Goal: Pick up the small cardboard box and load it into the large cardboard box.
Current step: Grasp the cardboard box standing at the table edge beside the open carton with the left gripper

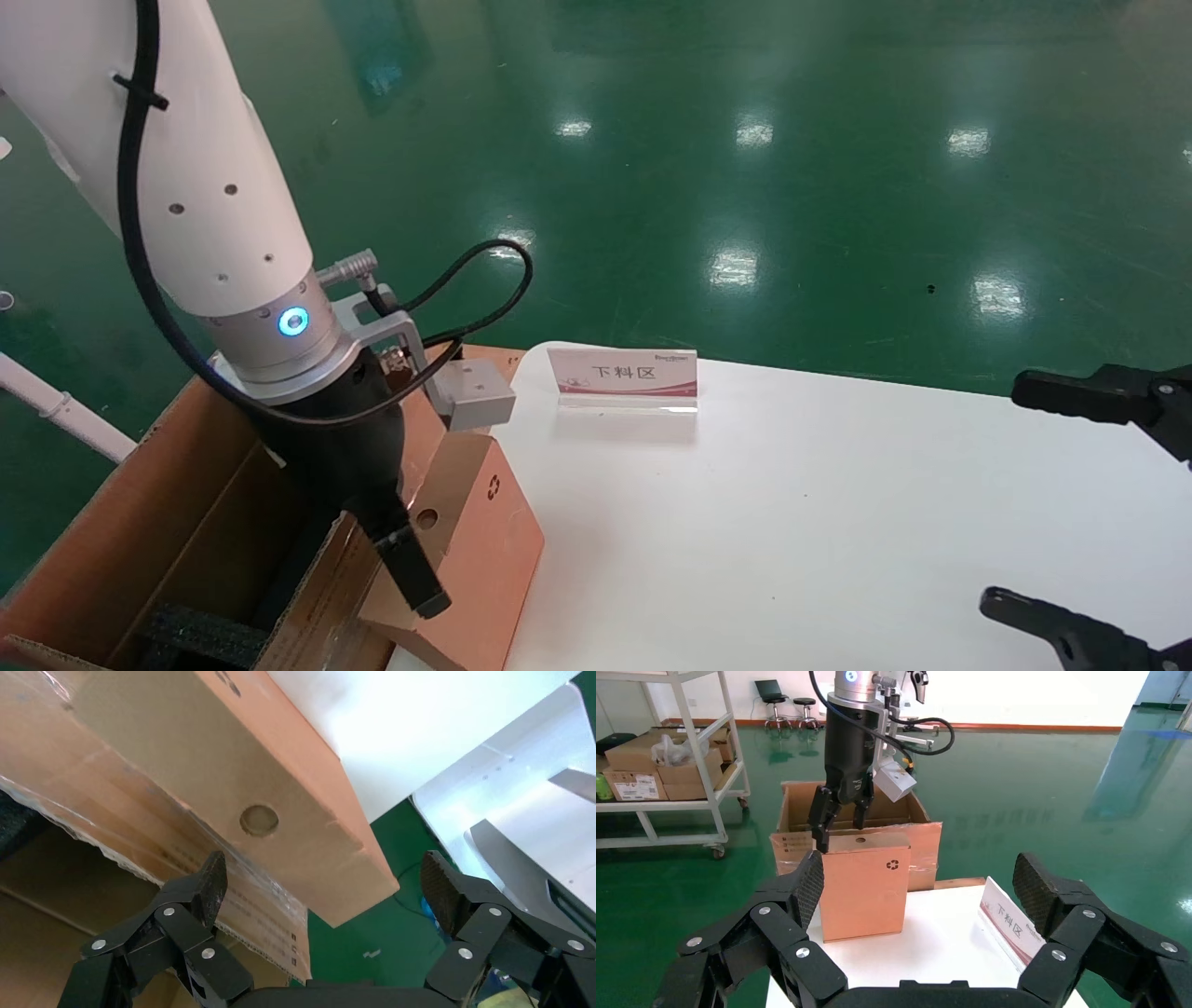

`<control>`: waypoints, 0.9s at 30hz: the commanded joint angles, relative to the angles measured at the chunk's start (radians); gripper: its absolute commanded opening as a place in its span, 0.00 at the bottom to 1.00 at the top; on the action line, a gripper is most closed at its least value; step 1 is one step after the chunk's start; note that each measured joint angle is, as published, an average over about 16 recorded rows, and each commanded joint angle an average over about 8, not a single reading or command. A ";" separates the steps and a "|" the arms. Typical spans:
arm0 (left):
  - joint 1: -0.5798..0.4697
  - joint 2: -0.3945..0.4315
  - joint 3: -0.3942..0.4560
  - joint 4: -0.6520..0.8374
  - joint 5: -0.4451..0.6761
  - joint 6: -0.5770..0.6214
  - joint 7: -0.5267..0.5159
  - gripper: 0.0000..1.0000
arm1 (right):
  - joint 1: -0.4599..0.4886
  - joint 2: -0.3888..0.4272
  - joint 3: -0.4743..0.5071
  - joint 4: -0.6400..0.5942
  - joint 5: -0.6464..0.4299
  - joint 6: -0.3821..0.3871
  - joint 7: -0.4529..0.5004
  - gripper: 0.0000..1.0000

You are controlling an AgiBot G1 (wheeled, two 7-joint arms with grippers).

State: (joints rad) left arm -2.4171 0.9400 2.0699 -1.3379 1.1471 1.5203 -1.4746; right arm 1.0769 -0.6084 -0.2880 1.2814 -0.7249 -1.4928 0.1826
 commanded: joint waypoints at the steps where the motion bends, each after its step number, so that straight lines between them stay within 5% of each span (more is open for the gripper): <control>1: 0.001 0.003 0.001 0.008 -0.002 0.002 0.007 1.00 | 0.000 0.000 0.000 0.000 0.000 0.000 0.000 1.00; 10: -0.003 0.005 0.011 0.006 -0.006 -0.005 -0.002 1.00 | 0.000 0.000 -0.001 0.000 0.000 0.000 0.000 1.00; 18: 0.120 0.003 0.044 0.095 0.073 -0.129 0.091 1.00 | 0.000 0.000 -0.001 -0.001 0.001 0.000 -0.001 1.00; 27: 0.146 0.008 0.047 0.125 0.089 -0.156 0.108 1.00 | 0.000 0.000 -0.001 -0.001 0.001 0.001 -0.001 1.00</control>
State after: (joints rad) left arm -2.2753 0.9473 2.1163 -1.2160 1.2339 1.3686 -1.3670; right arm 1.0772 -0.6079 -0.2892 1.2806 -0.7236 -1.4923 0.1819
